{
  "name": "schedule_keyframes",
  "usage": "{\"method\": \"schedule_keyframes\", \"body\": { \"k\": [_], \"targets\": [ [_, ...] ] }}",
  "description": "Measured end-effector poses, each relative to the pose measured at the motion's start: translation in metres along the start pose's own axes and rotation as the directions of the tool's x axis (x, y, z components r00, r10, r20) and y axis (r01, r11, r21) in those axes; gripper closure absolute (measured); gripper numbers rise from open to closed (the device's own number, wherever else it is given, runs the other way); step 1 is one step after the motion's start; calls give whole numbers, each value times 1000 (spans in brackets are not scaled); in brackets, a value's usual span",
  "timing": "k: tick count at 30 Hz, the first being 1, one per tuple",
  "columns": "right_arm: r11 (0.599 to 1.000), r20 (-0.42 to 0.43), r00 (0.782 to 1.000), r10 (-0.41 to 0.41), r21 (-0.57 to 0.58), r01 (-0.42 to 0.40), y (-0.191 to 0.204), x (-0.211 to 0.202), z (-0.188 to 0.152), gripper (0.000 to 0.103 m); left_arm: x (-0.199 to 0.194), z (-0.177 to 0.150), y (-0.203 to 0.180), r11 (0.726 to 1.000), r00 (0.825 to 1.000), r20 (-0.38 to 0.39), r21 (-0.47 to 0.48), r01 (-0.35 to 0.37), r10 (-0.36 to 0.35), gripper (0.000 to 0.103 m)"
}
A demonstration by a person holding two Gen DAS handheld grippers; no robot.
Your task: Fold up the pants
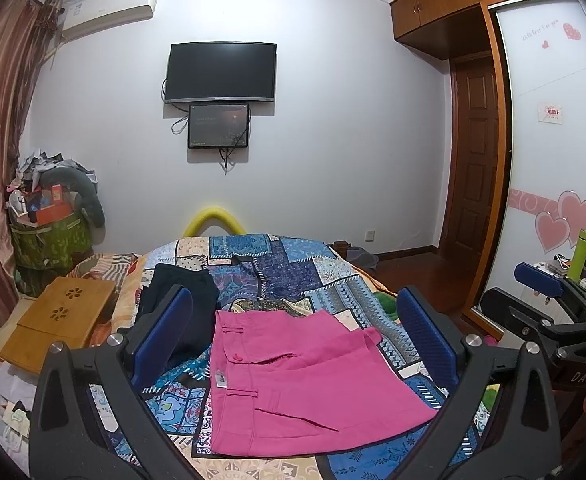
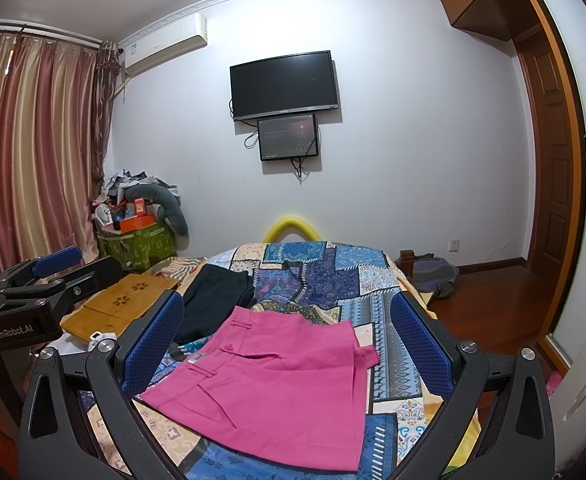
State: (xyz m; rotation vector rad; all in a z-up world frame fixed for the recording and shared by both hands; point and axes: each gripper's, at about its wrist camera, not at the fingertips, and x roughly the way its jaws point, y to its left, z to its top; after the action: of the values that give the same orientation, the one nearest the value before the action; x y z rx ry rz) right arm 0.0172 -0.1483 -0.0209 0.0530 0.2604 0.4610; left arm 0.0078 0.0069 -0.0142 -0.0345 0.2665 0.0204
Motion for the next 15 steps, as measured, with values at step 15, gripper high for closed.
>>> {"method": "schedule_keyframes", "body": {
  "k": [15],
  "targets": [
    [1000, -3, 1000, 0, -3, 0, 0, 0, 0, 0, 0, 5, -3, 1000, 1000, -2, 0, -1, 1, 0]
  ]
}}
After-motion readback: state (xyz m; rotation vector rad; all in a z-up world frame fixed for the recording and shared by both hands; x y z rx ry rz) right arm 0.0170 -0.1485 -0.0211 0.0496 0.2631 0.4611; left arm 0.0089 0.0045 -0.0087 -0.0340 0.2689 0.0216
